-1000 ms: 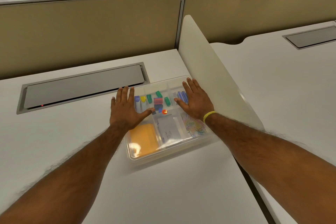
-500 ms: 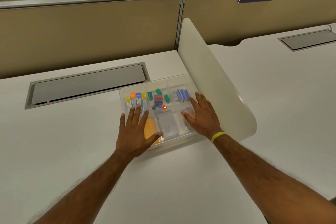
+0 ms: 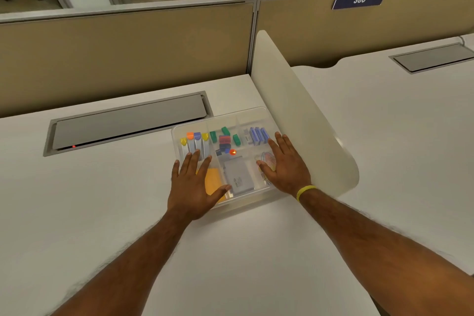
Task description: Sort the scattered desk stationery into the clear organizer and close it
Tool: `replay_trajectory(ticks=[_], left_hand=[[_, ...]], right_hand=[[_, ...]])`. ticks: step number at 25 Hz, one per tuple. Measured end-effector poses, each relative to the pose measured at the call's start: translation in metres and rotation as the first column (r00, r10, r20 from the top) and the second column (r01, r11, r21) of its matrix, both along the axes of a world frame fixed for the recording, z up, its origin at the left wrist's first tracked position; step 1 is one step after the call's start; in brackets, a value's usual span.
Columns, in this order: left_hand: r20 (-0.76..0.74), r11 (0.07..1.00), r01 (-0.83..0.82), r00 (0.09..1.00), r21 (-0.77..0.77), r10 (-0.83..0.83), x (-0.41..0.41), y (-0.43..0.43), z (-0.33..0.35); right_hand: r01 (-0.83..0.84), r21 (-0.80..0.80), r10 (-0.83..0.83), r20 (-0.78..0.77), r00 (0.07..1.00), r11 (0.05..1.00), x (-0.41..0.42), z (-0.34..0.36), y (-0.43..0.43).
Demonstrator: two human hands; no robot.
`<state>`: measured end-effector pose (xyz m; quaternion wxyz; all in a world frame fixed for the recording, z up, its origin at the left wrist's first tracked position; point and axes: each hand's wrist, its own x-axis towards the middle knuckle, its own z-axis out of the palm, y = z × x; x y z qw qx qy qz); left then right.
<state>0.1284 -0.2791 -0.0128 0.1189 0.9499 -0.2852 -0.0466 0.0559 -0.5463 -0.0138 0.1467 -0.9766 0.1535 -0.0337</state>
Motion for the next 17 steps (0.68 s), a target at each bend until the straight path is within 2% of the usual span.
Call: replay_trajectory(ticks=[4, 10, 12, 14, 17], left_hand=[[-0.036, 0.995, 0.007, 0.999, 0.095, -0.004, 0.003, -0.003, 0.011], [-0.198, 0.972, 0.062, 0.98, 0.227, -0.016, 0.018, 0.0, 0.046], [-0.124, 0.968, 0.049, 0.992, 0.245, -0.018, 0.023, 0.014, 0.06], [-0.02, 0.964, 0.026, 1.0, 0.266, -0.021, 0.028, 0.038, 0.072], [0.06, 0.958, -0.049, 0.998, 0.281, 0.034, 0.024, 0.086, 0.087]], right_hand=[[-0.005, -0.024, 0.003, -0.06, 0.998, 1.0, 0.003, 0.01, 0.001], [0.0, -0.077, -0.019, -0.25, 0.968, 0.997, 0.012, 0.038, 0.012], [-0.016, -0.073, -0.002, -0.238, 0.971, 0.997, 0.016, 0.051, 0.021], [-0.046, -0.055, 0.036, -0.17, 0.985, 0.997, 0.019, 0.065, 0.041], [-0.138, -0.079, 0.13, -0.095, 0.987, 0.987, 0.027, 0.082, 0.08]])
